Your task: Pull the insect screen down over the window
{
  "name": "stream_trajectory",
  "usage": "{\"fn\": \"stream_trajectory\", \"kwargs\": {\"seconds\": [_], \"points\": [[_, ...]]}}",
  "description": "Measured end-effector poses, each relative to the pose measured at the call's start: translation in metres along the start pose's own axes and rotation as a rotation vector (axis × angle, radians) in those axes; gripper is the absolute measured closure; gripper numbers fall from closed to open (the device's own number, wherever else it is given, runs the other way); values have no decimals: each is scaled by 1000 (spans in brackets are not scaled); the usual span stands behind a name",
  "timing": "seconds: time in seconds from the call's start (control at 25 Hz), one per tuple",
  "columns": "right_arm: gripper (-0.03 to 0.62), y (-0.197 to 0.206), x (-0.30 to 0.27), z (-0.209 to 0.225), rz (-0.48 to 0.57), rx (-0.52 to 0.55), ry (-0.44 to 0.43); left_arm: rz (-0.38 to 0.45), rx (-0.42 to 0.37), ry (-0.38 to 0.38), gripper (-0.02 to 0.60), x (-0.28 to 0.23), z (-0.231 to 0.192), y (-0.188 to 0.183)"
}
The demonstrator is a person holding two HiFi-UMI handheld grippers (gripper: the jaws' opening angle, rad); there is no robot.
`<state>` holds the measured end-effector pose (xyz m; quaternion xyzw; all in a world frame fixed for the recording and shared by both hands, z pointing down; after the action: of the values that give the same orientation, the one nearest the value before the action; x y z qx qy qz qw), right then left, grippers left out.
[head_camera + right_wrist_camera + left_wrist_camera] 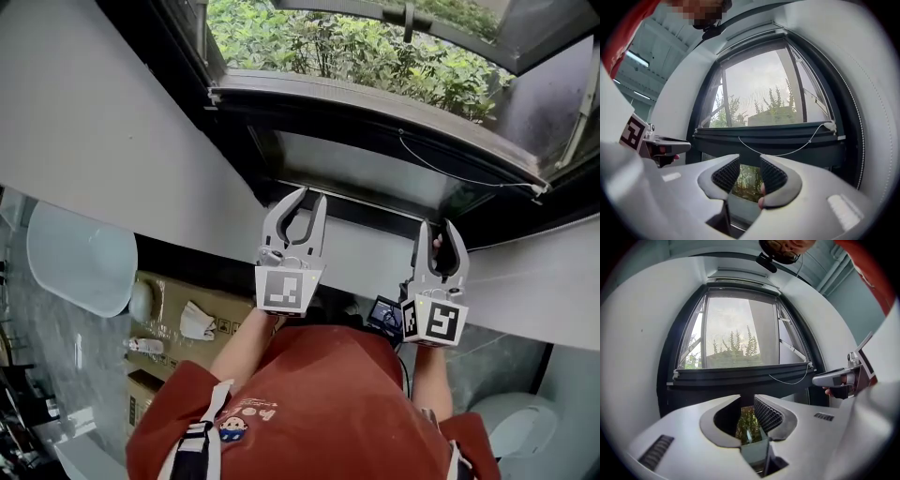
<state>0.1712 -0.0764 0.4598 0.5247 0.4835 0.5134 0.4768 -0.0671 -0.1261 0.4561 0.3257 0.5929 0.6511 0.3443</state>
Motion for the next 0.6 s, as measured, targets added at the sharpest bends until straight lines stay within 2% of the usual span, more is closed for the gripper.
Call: {"fn": "stream_trajectory", "kwargs": {"seconds": [0.2, 0.44, 0.6], "points": [[453, 2, -1, -3, 8, -9, 0, -2, 2, 6, 503, 2, 2, 1], [513, 1, -2, -1, 14, 5, 0, 8, 8, 21, 545, 4, 2, 1], [583, 0, -1, 0, 4, 26, 1, 6, 17, 39, 575, 4, 2, 0]]}}
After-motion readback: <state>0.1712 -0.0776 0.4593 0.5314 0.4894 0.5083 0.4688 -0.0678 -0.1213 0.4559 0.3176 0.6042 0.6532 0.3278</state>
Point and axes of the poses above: the fingertips, and each gripper's own axes: x backward along the fingers, z to its right, y out of its underside, the point moved 6 cm from there along x, backward along the fingers, and after that the axes turned 8 degrees about y, right-handed, at the moved point
